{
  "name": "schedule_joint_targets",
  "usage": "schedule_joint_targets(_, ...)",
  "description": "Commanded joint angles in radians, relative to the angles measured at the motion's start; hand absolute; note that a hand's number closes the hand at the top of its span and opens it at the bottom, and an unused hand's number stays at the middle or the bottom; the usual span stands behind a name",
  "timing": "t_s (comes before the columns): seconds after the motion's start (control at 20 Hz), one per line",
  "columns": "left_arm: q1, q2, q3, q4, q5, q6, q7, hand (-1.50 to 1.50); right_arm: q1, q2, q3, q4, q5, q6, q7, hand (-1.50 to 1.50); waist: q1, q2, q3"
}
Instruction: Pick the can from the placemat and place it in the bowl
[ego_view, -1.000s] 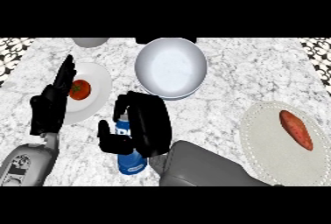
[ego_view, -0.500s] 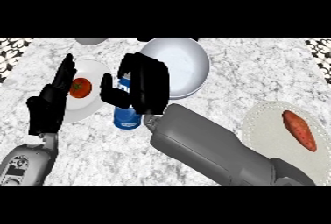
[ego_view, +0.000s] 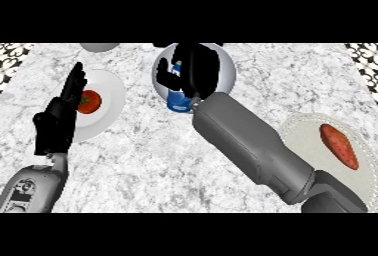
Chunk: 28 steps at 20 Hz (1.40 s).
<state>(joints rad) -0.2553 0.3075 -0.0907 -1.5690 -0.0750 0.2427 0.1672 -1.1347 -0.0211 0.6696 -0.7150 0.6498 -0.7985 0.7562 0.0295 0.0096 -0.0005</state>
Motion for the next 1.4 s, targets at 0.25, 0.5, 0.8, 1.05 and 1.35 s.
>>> schedule_joint_targets(0.25, -0.007, -0.017, -0.016, -0.024, -0.01, -0.019, 0.026, 0.0, -0.049, 0.019, -0.131, 0.369, -0.035, -0.085, -0.206, 1.5, 0.033, 0.014, 0.001)
schedule_joint_targets(0.5, 0.022, -0.012, 0.003, -0.043, 0.001, -0.024, -0.016, 0.0, -0.012, -0.029, -0.294, 0.322, -0.232, 0.029, -0.394, -1.5, 0.042, 0.018, 0.002)
schedule_joint_targets(0.8, -0.022, -0.001, 0.02, 0.003, 0.018, -0.056, -0.014, 0.0, 0.016, -0.019, -0.409, 0.295, -0.358, 0.082, -0.665, -1.5, 0.044, 0.025, 0.003)
schedule_joint_targets(1.05, -0.021, -0.01, 0.011, 0.01, -0.006, -0.044, -0.026, 0.0, 0.037, -0.013, -0.524, 0.315, -0.439, 0.021, -0.851, -1.5, 0.043, 0.024, 0.003)
schedule_joint_targets(1.35, 0.025, -0.018, 0.022, -0.027, -0.015, -0.035, 0.0, 0.0, 0.069, -0.041, -0.649, 0.3, -0.55, 0.129, -0.996, -1.5, 0.005, 0.002, 0.002)
